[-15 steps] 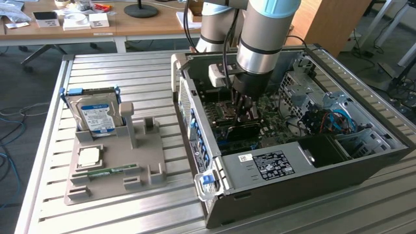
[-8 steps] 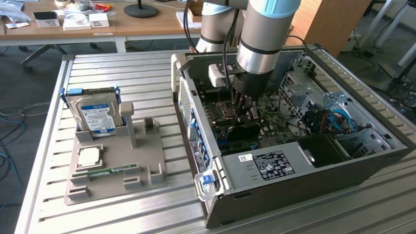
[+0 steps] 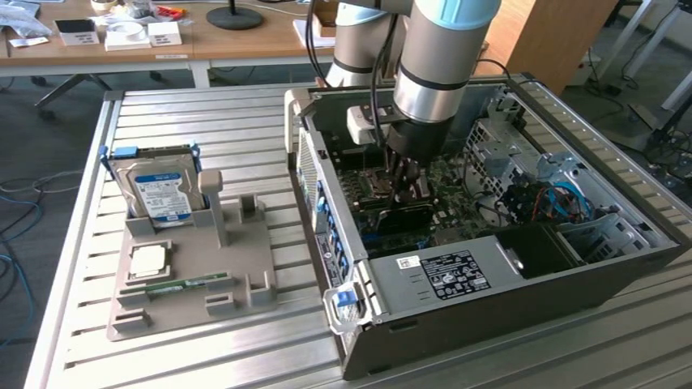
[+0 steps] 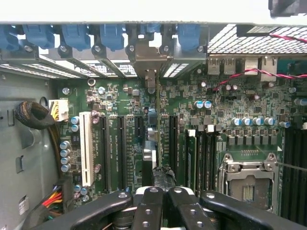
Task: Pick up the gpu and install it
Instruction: 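Press down on the gpu until it lock into place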
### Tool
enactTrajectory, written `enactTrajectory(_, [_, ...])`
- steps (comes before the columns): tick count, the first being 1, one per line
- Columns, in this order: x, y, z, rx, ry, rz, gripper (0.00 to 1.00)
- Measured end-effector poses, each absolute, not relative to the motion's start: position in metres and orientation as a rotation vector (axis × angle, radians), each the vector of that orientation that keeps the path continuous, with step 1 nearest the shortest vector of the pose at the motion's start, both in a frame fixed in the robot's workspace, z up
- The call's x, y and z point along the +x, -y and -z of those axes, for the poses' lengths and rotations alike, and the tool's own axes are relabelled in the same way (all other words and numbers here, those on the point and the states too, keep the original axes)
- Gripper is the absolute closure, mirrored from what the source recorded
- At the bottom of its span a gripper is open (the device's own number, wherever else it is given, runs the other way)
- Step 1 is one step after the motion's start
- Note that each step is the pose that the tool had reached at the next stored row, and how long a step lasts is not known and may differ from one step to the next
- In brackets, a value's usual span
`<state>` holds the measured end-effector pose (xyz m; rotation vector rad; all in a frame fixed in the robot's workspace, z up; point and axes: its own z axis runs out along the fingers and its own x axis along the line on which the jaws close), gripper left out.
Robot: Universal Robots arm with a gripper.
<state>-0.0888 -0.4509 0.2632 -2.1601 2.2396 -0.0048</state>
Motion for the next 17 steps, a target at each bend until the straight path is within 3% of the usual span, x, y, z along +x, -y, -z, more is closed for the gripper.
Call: enactTrajectory(17, [-0.089, 0.451, -0.303, -2.162, -2.241, 0.006, 0.89])
